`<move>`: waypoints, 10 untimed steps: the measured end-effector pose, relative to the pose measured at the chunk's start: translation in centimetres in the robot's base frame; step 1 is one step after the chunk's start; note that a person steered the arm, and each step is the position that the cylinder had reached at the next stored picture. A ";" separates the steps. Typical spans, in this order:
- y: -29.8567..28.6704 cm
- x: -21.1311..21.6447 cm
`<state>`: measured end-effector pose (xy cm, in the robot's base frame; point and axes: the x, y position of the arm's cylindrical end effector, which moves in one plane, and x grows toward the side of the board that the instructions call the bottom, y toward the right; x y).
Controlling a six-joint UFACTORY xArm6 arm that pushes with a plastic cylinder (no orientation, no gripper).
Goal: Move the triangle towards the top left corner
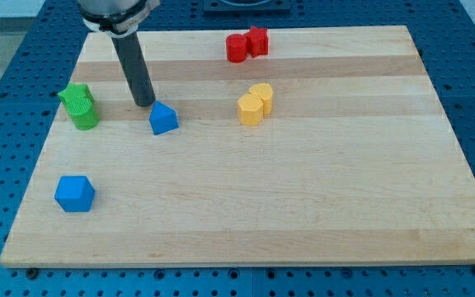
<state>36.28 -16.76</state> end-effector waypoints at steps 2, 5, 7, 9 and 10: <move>-0.2 6.6; 3.8 1.3; 1.2 -6.0; -3.5 -8.2; -3.7 -7.0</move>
<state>29.26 -20.43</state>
